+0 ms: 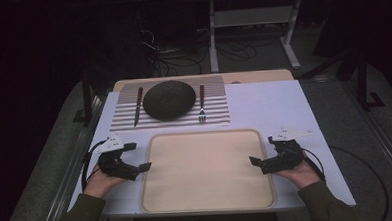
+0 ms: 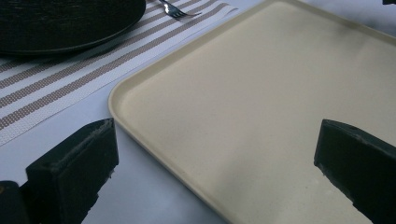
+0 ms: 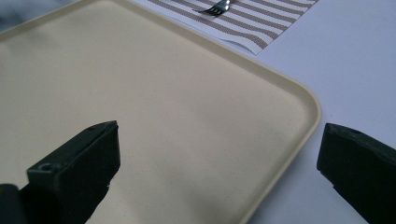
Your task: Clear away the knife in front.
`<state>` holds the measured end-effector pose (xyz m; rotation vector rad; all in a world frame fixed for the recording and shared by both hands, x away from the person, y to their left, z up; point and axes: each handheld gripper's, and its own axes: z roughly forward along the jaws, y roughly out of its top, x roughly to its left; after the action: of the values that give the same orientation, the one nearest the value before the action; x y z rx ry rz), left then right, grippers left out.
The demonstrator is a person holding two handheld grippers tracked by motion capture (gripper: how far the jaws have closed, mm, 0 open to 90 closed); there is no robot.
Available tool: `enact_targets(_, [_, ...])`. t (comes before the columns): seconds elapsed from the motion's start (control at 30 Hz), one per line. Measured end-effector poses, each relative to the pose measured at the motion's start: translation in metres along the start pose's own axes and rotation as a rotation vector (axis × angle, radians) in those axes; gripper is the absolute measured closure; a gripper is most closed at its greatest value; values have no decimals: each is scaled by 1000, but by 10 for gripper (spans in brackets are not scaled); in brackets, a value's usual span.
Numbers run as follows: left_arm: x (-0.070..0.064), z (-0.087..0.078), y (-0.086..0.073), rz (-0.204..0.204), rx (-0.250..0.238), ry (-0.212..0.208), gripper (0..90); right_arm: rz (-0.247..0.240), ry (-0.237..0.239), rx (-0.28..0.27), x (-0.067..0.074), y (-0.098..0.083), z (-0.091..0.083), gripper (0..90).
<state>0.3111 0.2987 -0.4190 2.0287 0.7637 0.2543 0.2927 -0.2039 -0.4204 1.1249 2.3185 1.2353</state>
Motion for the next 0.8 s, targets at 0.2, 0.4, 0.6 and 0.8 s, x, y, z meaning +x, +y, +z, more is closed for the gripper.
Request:
enact_targets(0.2, [0, -1, 0, -14, -2, 10, 0, 9, 7, -8, -2, 0, -1, 0])
enact_targets(0.4, [1, -2, 1, -17, -2, 18, 0, 12, 13, -9, -3, 0, -1, 0])
enact_targets(0.6, [2, 0, 0, -16, 12, 22, 0, 7, 12, -9, -1, 1, 0, 0])
enact_targets(0.8, [5, 2, 4, -20, 6, 27, 0, 9, 14, -9, -1, 1, 0, 0])
